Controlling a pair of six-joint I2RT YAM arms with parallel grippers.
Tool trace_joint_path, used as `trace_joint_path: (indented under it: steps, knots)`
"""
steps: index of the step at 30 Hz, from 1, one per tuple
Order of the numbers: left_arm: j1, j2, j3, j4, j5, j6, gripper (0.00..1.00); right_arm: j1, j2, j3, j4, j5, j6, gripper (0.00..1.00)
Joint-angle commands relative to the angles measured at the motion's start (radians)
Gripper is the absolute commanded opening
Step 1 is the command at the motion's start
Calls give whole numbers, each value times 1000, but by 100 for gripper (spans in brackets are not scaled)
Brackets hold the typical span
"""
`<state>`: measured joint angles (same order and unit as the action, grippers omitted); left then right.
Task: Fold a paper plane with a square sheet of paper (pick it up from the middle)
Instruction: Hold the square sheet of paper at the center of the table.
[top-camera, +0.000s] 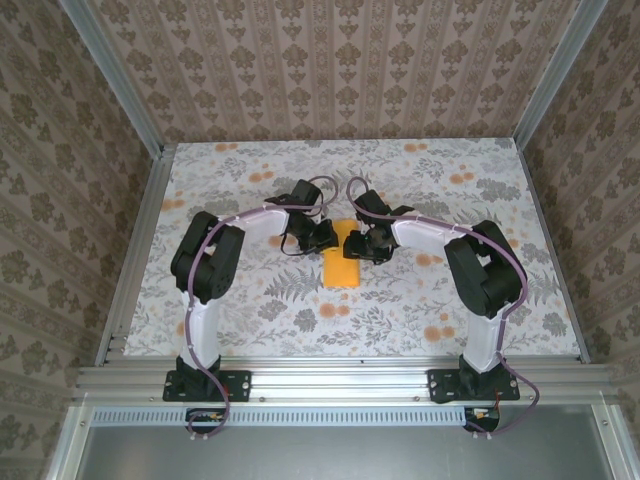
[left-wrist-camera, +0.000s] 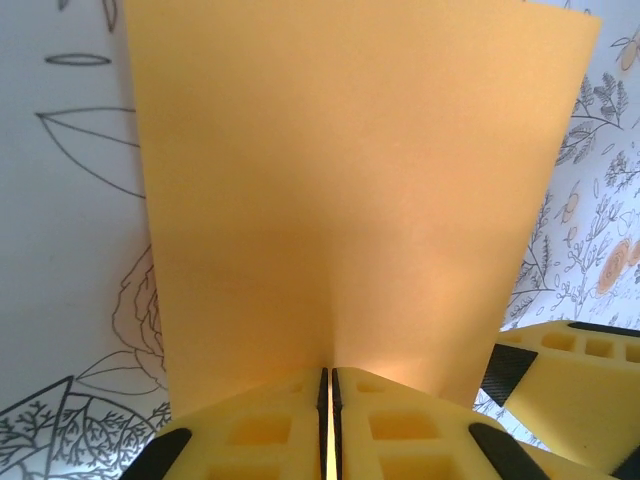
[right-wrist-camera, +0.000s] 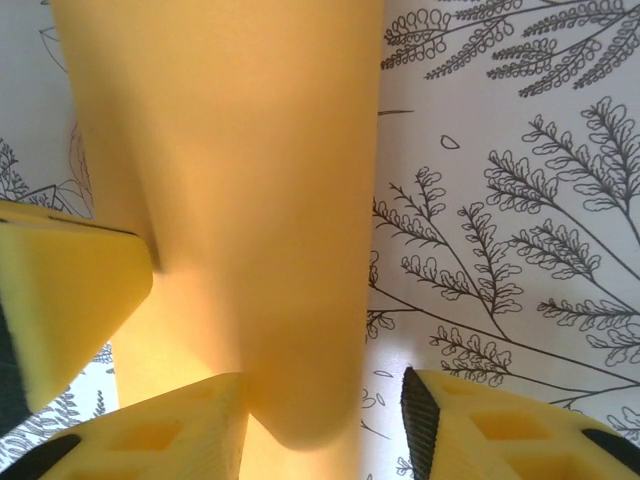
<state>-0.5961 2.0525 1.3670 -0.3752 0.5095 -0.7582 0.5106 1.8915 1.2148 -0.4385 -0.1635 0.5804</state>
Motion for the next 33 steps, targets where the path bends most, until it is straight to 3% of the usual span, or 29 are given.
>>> trace_joint_path:
  steps: [1,9,13,25,33]
  knots:
    - [-5,-15,14,-35,-4,30,12,-1,10,41,-47,27,-27,51]
    - [-5,-13,31,-33,5,30,13,-2,61,96,-61,13,-54,50]
    - [-4,-18,34,-34,2,28,13,-4,70,93,-66,31,-44,44]
    - [42,-134,-35,-17,-136,-17,32,-31,61,29,-25,-8,-58,36]
    - [79,-164,-84,-10,-160,-26,34,-58,63,0,-7,-65,-84,34]
